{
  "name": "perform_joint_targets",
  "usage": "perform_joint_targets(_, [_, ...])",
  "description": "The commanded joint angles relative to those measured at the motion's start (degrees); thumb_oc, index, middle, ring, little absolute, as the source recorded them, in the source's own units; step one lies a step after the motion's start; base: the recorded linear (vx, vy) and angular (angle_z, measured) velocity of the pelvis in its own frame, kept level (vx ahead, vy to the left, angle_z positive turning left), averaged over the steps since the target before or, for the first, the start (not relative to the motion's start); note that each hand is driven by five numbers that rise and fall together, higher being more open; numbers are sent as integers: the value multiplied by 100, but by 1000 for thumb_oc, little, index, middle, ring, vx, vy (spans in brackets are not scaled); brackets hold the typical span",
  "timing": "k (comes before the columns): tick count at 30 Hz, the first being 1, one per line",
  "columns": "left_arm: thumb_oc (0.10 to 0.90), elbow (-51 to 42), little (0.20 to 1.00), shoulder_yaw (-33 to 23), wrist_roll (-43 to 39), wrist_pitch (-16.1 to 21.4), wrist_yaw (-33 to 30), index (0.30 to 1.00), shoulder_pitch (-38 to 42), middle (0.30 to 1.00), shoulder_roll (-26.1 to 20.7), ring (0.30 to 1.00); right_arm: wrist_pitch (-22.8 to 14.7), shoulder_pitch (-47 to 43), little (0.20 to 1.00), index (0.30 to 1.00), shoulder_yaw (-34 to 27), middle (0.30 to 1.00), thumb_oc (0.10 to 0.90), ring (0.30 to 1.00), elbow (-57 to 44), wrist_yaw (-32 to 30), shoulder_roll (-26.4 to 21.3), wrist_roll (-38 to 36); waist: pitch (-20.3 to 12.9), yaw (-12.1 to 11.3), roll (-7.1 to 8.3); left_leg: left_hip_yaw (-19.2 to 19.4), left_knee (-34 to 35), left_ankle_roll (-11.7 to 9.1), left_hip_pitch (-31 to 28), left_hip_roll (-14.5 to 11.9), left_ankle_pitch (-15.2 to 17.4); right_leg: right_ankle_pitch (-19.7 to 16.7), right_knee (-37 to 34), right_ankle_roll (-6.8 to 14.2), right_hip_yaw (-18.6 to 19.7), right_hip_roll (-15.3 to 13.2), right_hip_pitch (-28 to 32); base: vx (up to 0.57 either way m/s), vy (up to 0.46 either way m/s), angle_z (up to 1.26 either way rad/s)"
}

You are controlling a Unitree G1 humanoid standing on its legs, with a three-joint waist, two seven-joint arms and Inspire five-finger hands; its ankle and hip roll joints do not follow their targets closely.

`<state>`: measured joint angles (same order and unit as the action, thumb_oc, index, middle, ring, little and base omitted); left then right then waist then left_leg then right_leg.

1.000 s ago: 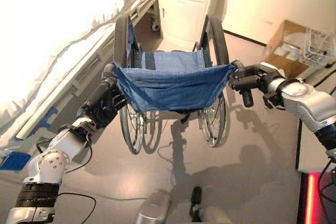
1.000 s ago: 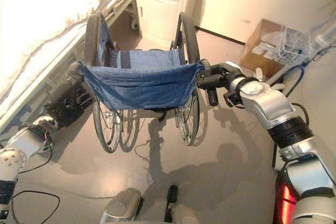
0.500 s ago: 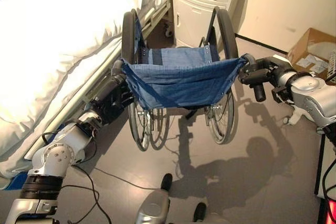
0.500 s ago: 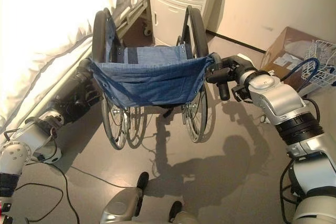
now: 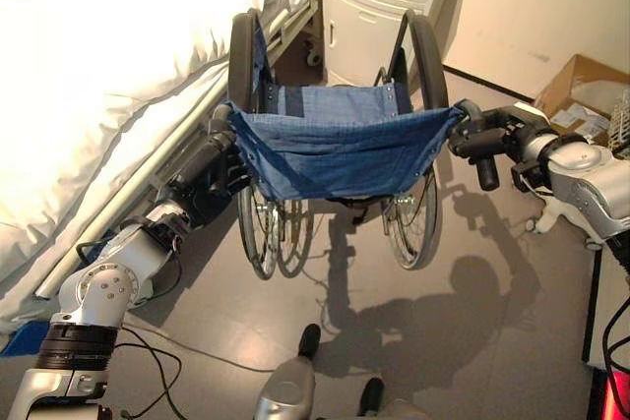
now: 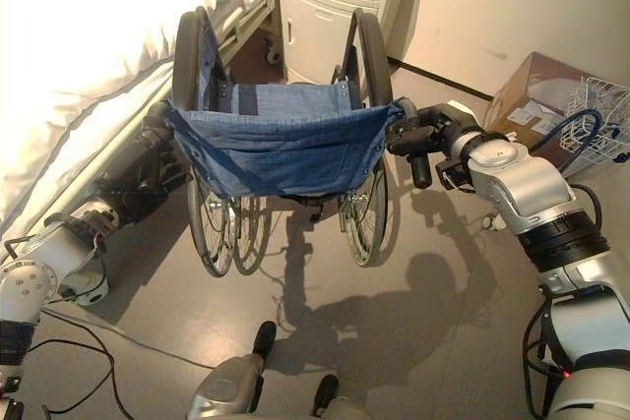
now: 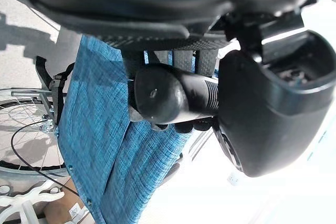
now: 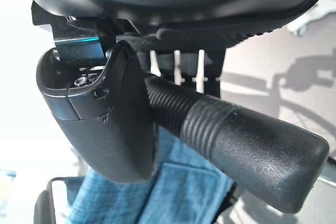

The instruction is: Push the wheelchair next to the bed

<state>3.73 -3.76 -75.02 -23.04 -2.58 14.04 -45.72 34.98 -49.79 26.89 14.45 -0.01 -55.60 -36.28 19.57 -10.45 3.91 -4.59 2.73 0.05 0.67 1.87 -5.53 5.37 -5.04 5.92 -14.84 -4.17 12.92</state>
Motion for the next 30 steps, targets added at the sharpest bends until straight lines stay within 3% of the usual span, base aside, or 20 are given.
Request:
perform_joint_targets(1, [400, -28, 300, -946, -259, 1013, 72, 300, 374, 300, -550, 300, -1318, 11, 300, 300, 135, 300, 400, 300, -1097, 654, 421, 12, -1735, -83, -43, -41, -13, -132, -204, 76, 189, -324, 533, -183, -50, 111, -548, -38, -27, 3])
perform_joint_targets(2, [400, -29, 300, -938, -229, 994, 9, 300, 372, 300, -537, 300, -1297, 40, 396, 396, 133, 396, 464, 396, -1081, 638, 431, 25, -1744, -74, -47, -33, 27, -141, -238, 61, 181, -356, 492, -173, -61, 104, -550, -32, -19, 2])
perform_joint_targets(3, [400, -25, 300, -936, -225, 990, 4, 300, 372, 300, -537, 300, -1292, 50, 451, 451, 131, 451, 500, 451, -1088, 633, 431, 28, -1746, -72, -49, -31, 34, -143, -244, 57, 179, -360, 487, -173, -63, 104, -549, -37, -22, 2])
perform_joint_targets(4, [595, -13, 592, -935, -195, 966, -26, 592, 372, 592, -542, 592, -1268, 77, 587, 587, 115, 587, 591, 587, -1110, 597, 429, 27, -1749, -67, -51, -22, 46, -148, -256, 47, 177, -373, 471, -169, -69, 99, -548, 0, 0, 0])
perform_joint_targets(5, [800, -4, 900, -940, -189, 940, -60, 900, 372, 900, -549, 900, -1246, 89, 855, 855, 91, 855, 770, 855, -1122, 574, 424, 26, -1749, -65, -51, -17, 51, -152, -262, 41, 177, -380, 459, -166, -73, 96, -547, -25, -20, 3])
perform_joint_targets(6, [800, 30, 900, -941, -197, 960, -120, 900, 373, 900, -571, 900, -1216, 90, 900, 900, 75, 900, 800, 900, -1125, 548, 429, 20, -1754, -62, -55, -13, 65, -156, -273, 33, 175, -388, 450, -161, -76, 97, -543, -23, -20, 3])
perform_joint_targets(18, [800, 191, 900, -1458, 722, 1111, -261, 900, 54, 900, -940, 900, -1202, 469, 900, 900, -531, 900, 800, 900, -1300, -1, 36, 266, -1761, 19, -95, 87, 97, -159, -341, -25, 232, -368, 463, -159, -61, 116, -565, -8, -1, 0])
perform_joint_targets(23, [800, 370, 900, -2170, 819, 1139, -343, 900, -441, 900, -1099, 900, -1418, 1200, 900, 900, -1522, 900, 800, 900, -1534, -144, -412, 320, -1772, 161, -132, 178, 135, -148, -357, -53, 222, -408, 462, -151, 17, 134, -623, -42, -3, 1])
perform_joint_targets(30, [800, 659, 900, -3054, 1529, 1279, -339, 900, -1049, 900, -1261, 900, -1556, 2599, 900, 900, -3100, 900, 800, 900, -1836, -249, -606, 431, -1799, 364, -155, 294, 201, -167, -415, -104, 302, -377, 452, -125, 146, 159, -659, -49, -8, -7])
